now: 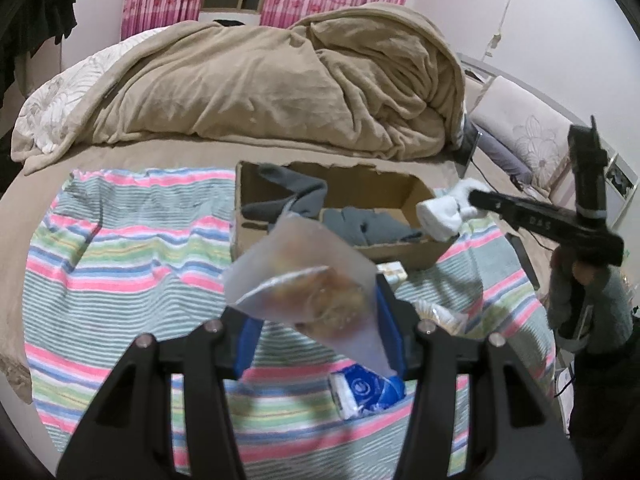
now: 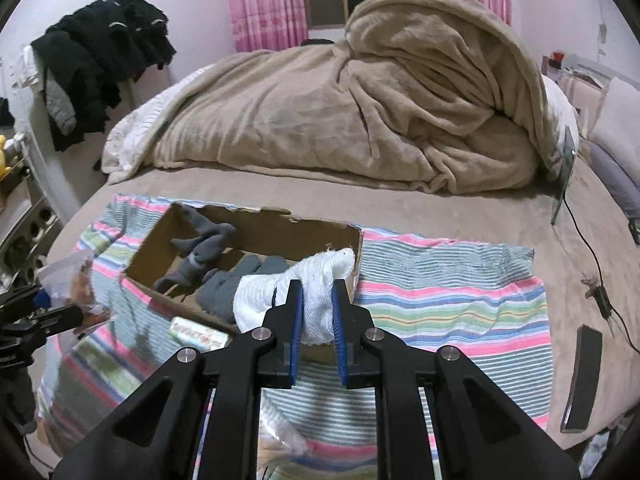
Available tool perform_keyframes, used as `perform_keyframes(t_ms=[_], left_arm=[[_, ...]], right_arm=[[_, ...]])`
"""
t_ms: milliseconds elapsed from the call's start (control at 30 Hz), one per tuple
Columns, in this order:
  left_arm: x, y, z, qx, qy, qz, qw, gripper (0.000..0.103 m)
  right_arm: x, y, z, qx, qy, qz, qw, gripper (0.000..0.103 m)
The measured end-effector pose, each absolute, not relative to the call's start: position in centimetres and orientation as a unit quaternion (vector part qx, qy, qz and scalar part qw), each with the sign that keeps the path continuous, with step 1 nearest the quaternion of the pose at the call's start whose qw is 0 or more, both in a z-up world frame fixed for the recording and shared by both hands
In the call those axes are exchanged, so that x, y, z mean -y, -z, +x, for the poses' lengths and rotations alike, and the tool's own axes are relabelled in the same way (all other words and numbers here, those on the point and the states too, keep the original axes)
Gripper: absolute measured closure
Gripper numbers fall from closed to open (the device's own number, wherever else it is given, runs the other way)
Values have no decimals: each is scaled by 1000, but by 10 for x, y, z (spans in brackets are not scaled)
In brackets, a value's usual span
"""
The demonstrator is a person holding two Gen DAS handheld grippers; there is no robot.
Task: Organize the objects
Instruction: 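Carry the bag with left tool while right tool drops socks into box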
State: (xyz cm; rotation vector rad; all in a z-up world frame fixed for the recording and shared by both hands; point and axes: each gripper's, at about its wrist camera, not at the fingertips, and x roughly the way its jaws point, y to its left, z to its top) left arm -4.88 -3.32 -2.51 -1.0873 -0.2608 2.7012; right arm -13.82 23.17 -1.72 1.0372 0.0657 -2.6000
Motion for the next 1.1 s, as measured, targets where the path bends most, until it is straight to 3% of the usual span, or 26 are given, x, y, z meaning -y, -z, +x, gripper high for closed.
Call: perform_keyframes(t_ms=[633,800,867,900,1100], left_arm=[[43,28,-72,103,-920,-362,112,51],[31,25,-78,97,-920,-361,118,51],[25,25,-82,94,-919,-363,120,51],[22,25,-84,94,-919,-364,121,51],[7,26,-97,104,-916,-368,121,51]], right_arm=[[-204,69,-166,-37,898,416,141,87],[-208,68,-159,-30,897,415,149,78],[-211,60,-154,-30,901,404,154,58],[-213,56,-152,-29,904,396,157,54],[-226,43,-147,-16,912,375,164,52]])
